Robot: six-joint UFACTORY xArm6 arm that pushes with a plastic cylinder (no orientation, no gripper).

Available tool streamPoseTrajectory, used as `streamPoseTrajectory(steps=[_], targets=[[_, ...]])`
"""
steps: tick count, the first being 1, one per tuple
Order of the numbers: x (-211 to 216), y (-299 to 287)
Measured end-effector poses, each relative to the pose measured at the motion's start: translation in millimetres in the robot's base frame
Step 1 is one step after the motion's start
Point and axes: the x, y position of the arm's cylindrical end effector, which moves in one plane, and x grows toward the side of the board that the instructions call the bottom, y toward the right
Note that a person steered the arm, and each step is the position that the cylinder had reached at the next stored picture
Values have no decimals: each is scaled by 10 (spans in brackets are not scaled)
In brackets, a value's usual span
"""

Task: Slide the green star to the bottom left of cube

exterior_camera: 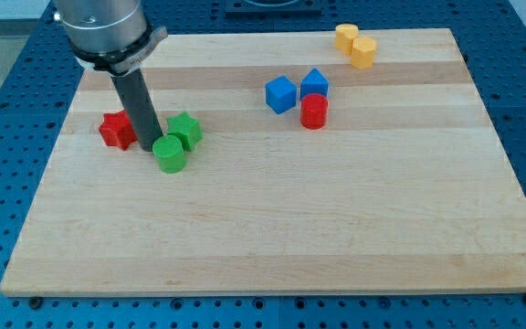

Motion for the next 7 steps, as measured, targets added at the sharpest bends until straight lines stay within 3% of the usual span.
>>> streamPoseTrajectory(steps=[4, 7], targets=[[-422, 206], [-375, 708]])
